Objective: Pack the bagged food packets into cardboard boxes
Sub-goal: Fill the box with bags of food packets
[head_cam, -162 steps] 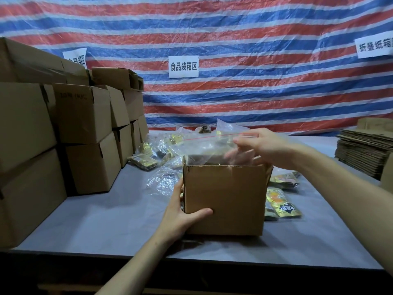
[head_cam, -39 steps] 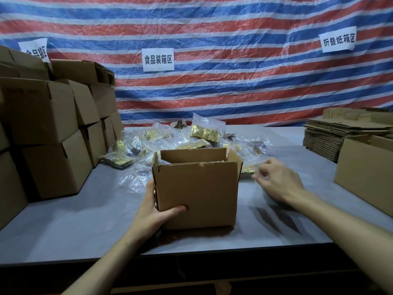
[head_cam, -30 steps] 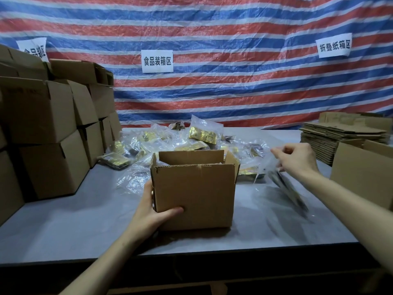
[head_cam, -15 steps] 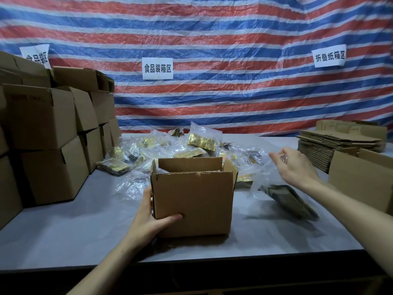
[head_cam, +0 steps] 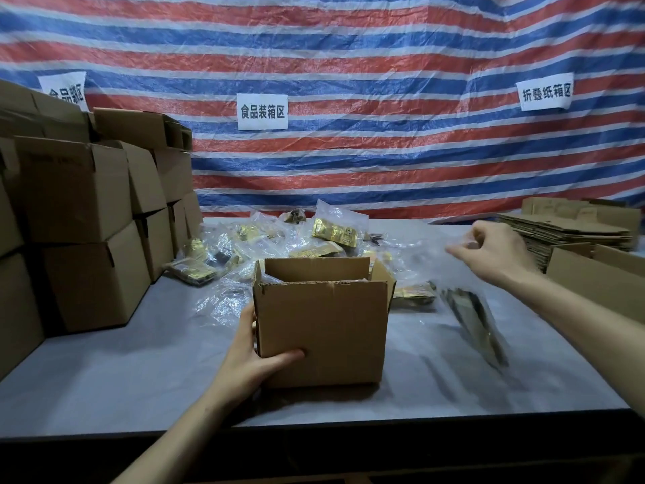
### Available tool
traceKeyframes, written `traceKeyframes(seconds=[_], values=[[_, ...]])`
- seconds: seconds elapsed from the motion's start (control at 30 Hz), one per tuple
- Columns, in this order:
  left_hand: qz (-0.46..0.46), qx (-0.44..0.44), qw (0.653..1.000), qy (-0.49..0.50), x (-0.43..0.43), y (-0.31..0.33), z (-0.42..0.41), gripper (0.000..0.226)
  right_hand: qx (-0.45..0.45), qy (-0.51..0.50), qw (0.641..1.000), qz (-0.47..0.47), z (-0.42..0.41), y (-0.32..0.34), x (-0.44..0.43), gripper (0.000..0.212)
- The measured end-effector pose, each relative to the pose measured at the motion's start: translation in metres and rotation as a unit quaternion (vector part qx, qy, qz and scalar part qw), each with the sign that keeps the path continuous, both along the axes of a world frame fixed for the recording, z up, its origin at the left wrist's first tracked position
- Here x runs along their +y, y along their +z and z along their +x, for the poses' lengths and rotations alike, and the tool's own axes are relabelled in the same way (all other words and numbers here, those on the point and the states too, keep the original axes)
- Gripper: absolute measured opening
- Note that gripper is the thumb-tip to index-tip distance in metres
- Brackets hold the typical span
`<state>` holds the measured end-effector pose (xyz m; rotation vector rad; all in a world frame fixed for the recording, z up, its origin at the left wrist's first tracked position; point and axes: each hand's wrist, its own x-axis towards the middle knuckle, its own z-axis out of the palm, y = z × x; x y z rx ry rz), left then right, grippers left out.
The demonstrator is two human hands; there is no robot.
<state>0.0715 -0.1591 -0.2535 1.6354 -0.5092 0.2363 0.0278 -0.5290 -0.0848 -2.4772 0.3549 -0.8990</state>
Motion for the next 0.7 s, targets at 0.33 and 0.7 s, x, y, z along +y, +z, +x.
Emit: traceKeyframes(seconds=[0.33, 0.7], values=[[-0.016, 0.015, 1.0, -0.016, -0.001, 0.002, -0.004, 0.097, -0.181, 0.061, 0.904, 0.381, 0.0, 0.041, 0.02, 0.03], [-0.008, 0.012, 1.0, -0.007, 0.0, 0.003, -0.003, 0.102, -0.28, 0.195, 0.774, 0.534, -0.007, 0.122, 0.083, 0.012]])
